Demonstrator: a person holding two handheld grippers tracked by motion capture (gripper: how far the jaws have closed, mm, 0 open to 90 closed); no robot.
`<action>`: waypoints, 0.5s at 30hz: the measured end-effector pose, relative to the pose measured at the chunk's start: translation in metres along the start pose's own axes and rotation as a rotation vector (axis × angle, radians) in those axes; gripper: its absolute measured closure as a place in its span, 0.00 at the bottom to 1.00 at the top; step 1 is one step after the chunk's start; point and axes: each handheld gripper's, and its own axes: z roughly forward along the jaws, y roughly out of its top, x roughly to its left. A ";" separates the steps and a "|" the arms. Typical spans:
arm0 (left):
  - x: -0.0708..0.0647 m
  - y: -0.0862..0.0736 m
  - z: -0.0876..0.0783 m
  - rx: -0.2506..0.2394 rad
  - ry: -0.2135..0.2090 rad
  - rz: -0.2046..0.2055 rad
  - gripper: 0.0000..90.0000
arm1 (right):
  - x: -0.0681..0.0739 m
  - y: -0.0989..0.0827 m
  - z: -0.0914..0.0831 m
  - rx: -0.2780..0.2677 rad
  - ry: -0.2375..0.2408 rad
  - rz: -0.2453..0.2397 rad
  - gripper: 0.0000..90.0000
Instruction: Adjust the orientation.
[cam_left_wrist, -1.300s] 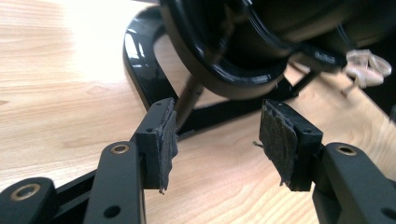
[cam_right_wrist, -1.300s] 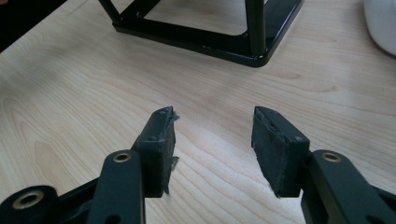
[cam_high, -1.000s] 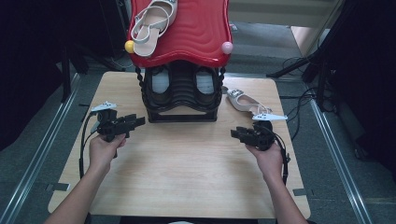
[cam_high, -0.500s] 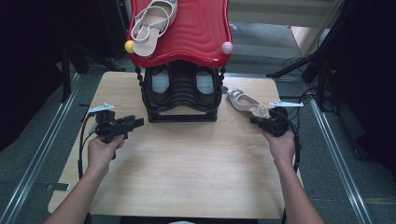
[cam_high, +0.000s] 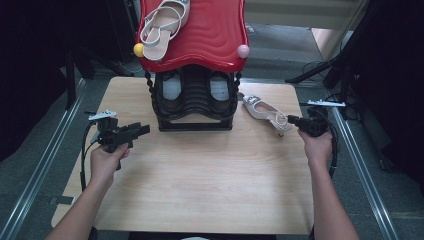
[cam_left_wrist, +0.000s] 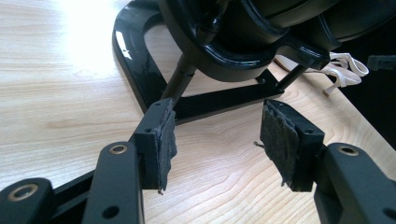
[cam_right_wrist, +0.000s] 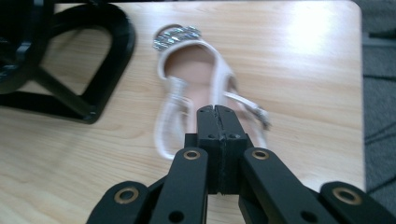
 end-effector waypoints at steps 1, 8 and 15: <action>0.000 0.000 0.000 -0.001 0.001 -0.002 0.50 | -0.004 -0.002 0.001 0.001 -0.007 0.009 1.00; 0.000 0.001 -0.002 -0.010 0.005 0.009 0.51 | -0.020 -0.011 0.006 -0.011 -0.059 0.043 1.00; 0.001 0.000 0.000 0.011 0.001 0.007 0.51 | -0.024 -0.019 0.010 -0.034 -0.077 0.062 1.00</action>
